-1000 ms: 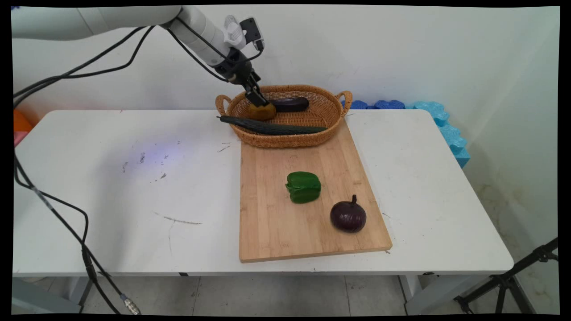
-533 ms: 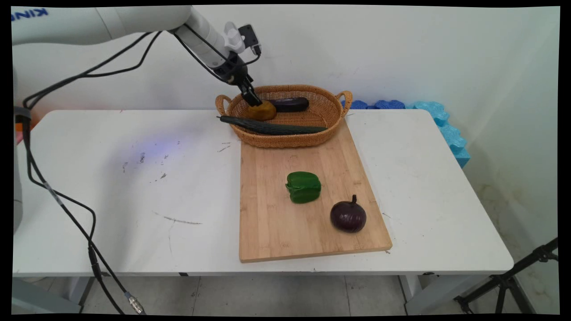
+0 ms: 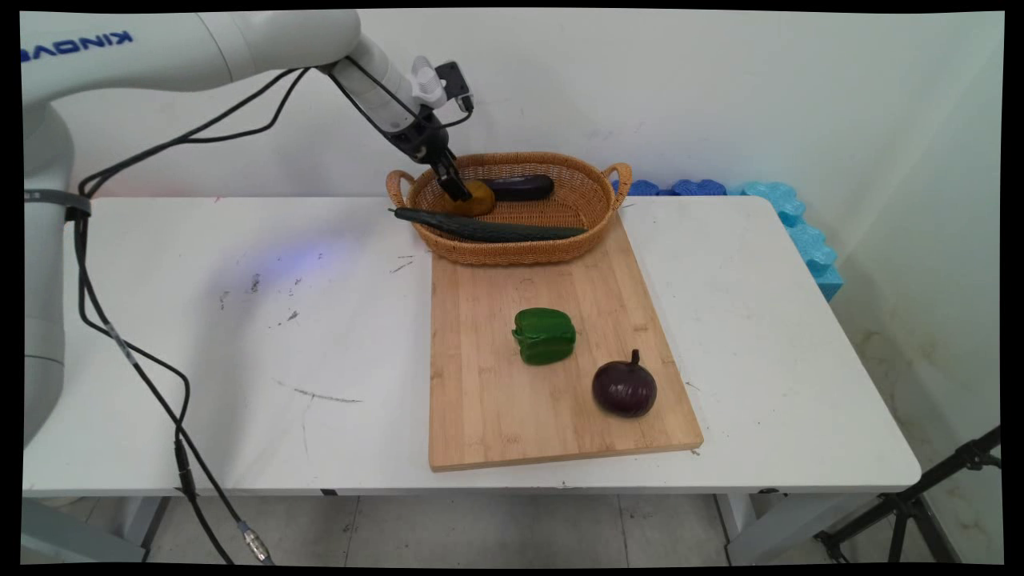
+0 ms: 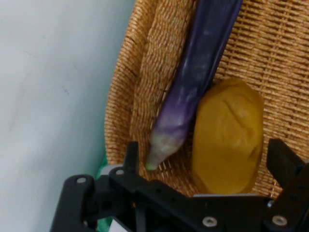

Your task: Pick up the potato from the vegetable basket, then place the picked object on the cutting board

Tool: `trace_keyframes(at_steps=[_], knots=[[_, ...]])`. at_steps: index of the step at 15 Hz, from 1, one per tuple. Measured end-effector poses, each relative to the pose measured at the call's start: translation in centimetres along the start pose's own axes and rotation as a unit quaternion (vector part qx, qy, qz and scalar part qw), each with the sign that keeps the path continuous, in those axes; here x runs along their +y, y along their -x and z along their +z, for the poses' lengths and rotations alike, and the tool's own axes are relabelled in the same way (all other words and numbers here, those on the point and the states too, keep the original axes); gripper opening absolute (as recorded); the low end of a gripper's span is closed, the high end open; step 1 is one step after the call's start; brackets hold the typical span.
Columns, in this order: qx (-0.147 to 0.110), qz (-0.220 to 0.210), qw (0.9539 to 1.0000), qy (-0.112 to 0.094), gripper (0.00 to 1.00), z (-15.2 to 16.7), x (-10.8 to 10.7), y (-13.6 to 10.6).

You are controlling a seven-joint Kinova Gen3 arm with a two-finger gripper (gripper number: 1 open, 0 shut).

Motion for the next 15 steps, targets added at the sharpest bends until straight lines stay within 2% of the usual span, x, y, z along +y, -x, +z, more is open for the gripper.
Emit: trace_keyframes(at_steps=[7, 8, 15], knots=[[-0.006, -0.001, 0.9999, 0.016, 1.00, 1.7, -0.2, 0.0], [-0.006, -0.001, 0.9998, 0.018, 0.00, 1.8, -0.2, -0.1], [-0.009, 0.005, 0.9994, 0.033, 0.00, 2.1, 0.4, 0.2]])
